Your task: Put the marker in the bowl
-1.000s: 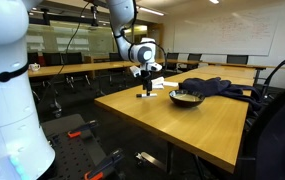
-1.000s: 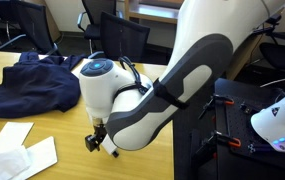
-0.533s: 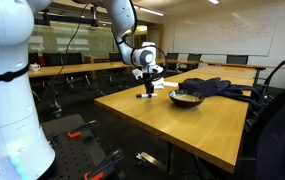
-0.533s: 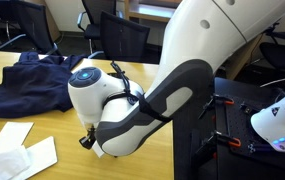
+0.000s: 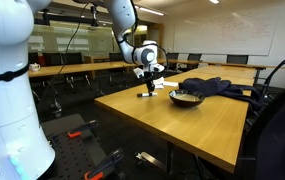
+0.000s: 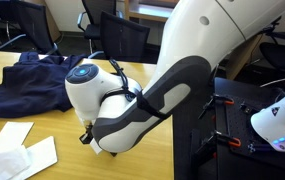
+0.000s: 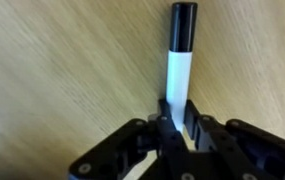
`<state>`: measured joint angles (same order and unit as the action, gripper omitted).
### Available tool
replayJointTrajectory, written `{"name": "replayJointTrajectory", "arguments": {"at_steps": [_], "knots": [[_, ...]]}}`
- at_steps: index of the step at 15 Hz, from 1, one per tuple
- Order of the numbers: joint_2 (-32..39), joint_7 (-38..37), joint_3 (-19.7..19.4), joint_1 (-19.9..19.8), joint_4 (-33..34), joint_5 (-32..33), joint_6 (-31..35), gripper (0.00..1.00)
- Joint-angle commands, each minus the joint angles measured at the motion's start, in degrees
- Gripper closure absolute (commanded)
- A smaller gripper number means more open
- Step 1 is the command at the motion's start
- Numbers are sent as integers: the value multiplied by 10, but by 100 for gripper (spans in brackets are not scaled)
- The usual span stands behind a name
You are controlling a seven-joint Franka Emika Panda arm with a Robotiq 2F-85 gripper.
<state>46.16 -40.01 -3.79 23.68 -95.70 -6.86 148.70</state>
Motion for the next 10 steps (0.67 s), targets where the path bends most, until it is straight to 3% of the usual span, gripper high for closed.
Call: {"name": "replayJointTrajectory", "arguments": {"at_steps": [1, 5, 8, 10], "knots": [[-40, 43, 18, -32, -21, -6, -6, 95], [-94, 133, 16, -68, -45, 10, 11, 95], [-133, 213, 31, -116, -58, 5, -18, 95], [-146, 248, 13, -128, -71, 34, -17, 95]]}}
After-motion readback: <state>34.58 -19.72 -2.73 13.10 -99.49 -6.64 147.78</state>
